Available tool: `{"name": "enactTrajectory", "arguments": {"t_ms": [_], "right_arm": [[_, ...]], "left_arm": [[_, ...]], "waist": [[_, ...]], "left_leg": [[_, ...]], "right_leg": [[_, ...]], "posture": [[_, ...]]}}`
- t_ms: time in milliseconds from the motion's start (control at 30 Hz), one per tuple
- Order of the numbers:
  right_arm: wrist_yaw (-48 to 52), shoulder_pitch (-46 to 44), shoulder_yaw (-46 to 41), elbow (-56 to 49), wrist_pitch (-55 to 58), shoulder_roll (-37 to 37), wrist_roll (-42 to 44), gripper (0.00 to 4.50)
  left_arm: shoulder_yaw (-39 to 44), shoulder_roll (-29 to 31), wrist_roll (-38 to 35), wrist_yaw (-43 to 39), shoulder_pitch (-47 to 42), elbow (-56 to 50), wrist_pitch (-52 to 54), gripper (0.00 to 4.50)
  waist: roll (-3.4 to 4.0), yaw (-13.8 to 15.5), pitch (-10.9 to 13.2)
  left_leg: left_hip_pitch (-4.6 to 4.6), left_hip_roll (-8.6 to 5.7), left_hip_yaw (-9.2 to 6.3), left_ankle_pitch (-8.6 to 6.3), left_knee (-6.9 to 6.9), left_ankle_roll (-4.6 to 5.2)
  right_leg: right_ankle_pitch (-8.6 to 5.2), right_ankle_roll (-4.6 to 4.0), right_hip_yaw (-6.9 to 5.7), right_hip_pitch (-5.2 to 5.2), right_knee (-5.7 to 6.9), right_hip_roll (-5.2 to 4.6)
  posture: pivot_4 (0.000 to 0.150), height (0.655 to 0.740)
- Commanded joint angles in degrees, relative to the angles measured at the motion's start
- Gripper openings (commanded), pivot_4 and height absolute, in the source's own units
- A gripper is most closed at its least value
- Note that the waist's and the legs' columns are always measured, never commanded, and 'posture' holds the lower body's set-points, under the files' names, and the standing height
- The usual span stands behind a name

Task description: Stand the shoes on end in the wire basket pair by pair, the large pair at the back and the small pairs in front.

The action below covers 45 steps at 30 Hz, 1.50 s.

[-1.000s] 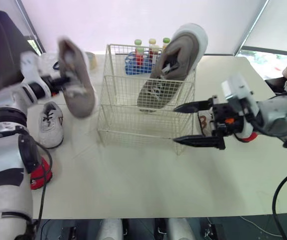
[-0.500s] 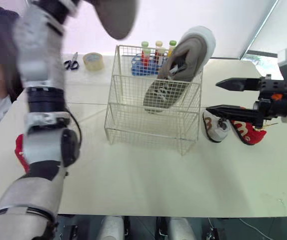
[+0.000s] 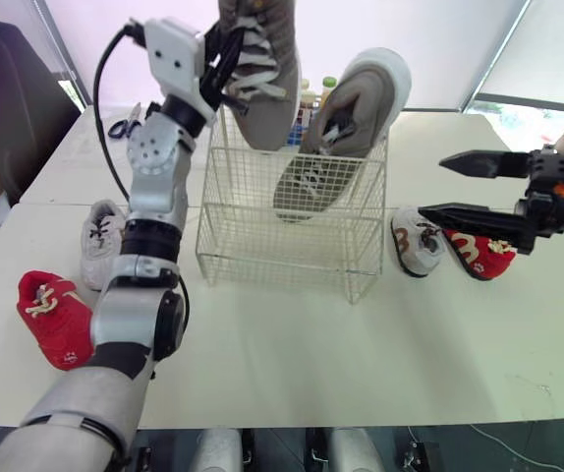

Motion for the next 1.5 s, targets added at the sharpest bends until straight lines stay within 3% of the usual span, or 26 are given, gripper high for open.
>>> {"name": "enactTrajectory", "arguments": {"t_ms": [33, 400, 667, 933, 1133, 1367, 1500], "right_arm": [[-0.2, -1.0, -0.7, -0.4, -2.0, -0.2, 0.4, 4.50], [1.0, -3.5, 4.9, 1.4, -6.6, 1.3, -0.9, 4.50], [2.2, -4.8, 7.7, 3.1, -9.5, 2.6, -2.7, 4.50], [2.7, -5.2, 9.5, 4.3, -11.4, 4.5, -4.4, 4.50], [2.5, -5.0, 10.7, 4.4, -12.6, 6.0, -6.0, 4.50], [1.4, -4.2, 10.3, 3.5, -13.1, 7.4, -6.6, 4.50], [0.7, -4.0, 9.9, 3.3, -13.3, 7.9, -6.6, 4.50]], "left_arm": [[-0.8, 0.1, 0.8, 1.5, 2.0, -4.9, 1.5, 0.16], [-4.9, 2.2, 5.1, 1.3, 10.6, -10.3, 4.0, 0.16], [-3.8, 4.8, 1.0, -1.3, 14.3, -24.1, 14.5, 3.99], [-2.0, 13.2, -4.3, -6.0, 14.1, -37.2, 27.9, 3.99], [0.1, 15.3, -5.2, -6.5, 8.1, -31.5, 27.9, 3.99], [0.3, 13.8, -6.2, -8.2, 2.4, -22.7, 26.0, 3.99], [-1.5, 13.2, -5.2, -10.6, 1.5, -20.2, 23.2, 2.73]], "waist": [[0.00, 0.0, 0.0], [0.01, 0.1, 0.0], [0.02, 0.1, 0.0], [0.03, 0.1, 0.0], [0.03, 0.1, 0.0], [0.03, 0.1, 0.0], [0.03, 0.1, 0.0]], "left_leg": [[0.00, 0.00, -0.01, 0.00, 0.01, 0.00], [0.01, -0.01, -0.02, 0.00, 0.03, -0.01], [0.01, 0.00, -0.04, 0.03, 0.03, -0.06], [0.01, -0.01, -0.04, 0.14, 0.02, -0.25], [0.00, -0.02, -0.04, 0.14, 0.02, -0.24], [0.01, -0.01, -0.03, 0.16, 0.02, -0.27], [0.01, -0.02, -0.02, 0.16, 0.02, -0.28]], "right_leg": [[0.00, 0.00, -0.01, 0.00, 0.01, 0.00], [0.00, 0.00, -0.02, 0.04, 0.01, 0.00], [0.00, 0.00, -0.02, 0.04, 0.02, -0.01], [0.00, 0.00, -0.02, 0.04, 0.03, 0.00], [0.00, 0.00, -0.03, 0.04, 0.01, 0.01], [-0.01, 0.01, -0.03, 0.04, 0.02, 0.03], [-0.01, 0.01, -0.03, 0.05, 0.01, 0.03]], "posture": [[0.150, 0.7400], [0.150, 0.7400], [0.150, 0.7400], [0.150, 0.7400], [0.150, 0.7400], [0.150, 0.7400], [0.150, 0.7400]]}}
